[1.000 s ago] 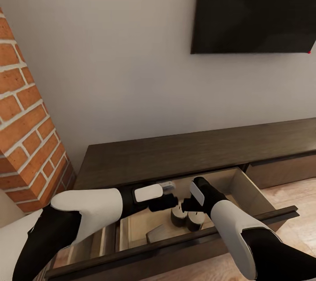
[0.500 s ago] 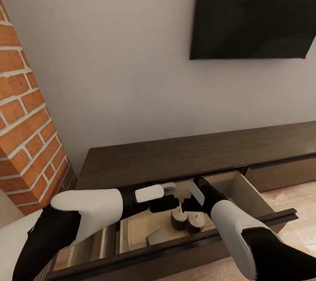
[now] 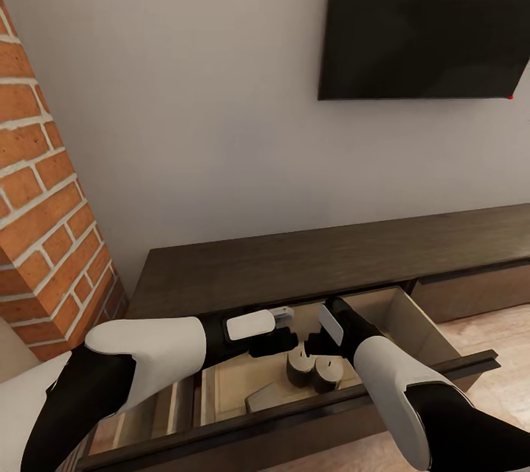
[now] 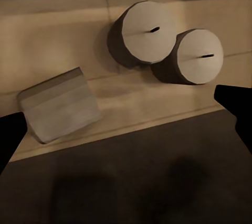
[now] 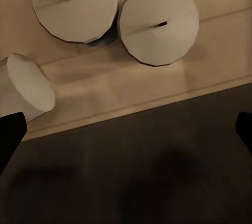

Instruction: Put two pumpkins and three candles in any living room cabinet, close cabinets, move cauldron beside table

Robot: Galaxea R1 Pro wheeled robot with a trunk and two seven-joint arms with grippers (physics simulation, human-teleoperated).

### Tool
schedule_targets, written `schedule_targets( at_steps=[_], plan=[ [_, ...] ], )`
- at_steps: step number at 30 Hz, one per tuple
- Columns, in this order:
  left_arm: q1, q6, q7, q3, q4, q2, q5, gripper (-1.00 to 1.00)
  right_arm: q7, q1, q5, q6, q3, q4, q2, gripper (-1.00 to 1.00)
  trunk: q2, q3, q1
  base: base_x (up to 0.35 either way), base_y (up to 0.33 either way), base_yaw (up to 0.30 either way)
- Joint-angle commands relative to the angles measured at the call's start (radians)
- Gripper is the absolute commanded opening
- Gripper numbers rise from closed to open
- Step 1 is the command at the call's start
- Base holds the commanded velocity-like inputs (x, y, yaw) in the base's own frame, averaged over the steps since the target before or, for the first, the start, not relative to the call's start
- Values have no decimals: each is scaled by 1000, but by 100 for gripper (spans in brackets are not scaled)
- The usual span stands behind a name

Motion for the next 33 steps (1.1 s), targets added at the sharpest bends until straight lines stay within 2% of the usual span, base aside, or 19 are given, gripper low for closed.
schedule_targets(
  at_steps=[1, 6, 11, 13, 15, 19, 21, 23, 28, 33],
  plan=[
    [-2, 1, 2, -4, -1, 0, 2, 100, -8, 0, -11, 3, 4, -1, -1, 100, 0, -1, 0, 0, 0, 0],
    [-1, -2, 3, -4, -1, 0, 2, 100, -8, 0, -11, 3, 4, -1, -6, 100, 1, 18, -2, 0, 0, 0],
    [-2, -3, 3, -4, -2, 0, 2, 100, -6, 0, -11, 4, 4, -1, -23, 100, 2, 38, -5, 0, 0, 0],
    [-2, -3, 3, -4, -3, 0, 2, 100, 0, 0, -13, 6, 3, -1, -38, 100, 2, 38, -5, 0, 0, 0],
    [-1, -3, 3, -4, -5, 0, 2, 100, 35, 0, -13, 7, 2, -1, -50, 100, 2, 45, -6, 0, 0, 0],
    [-1, -3, 3, -4, -6, 0, 2, 100, 84, 0, -11, 7, 1, -1, -56, 100, 3, 61, -7, 0, 0, 0],
    [-1, -3, 3, -4, -6, 0, 2, 100, 102, 0, -11, 8, 1, -1, -61, 100, 3, 61, -7, 0, 0, 0],
    [-2, -3, 3, -4, -7, 0, 2, 100, 112, 0, -12, 8, 1, -1, -64, 100, 3, 61, -7, 0, 0, 0],
    [-1, -3, 3, -4, -7, 0, 2, 100, 119, 0, -12, 7, 1, -1, -68, 100, 38, 77, -27, 0, 0, 0],
    [-1, -4, 3, -4, -7, 0, 2, 100, 120, 0, -11, -3, 1, -1, -68, 100, 45, 80, -30, 0, 0, 0]
  ],
)
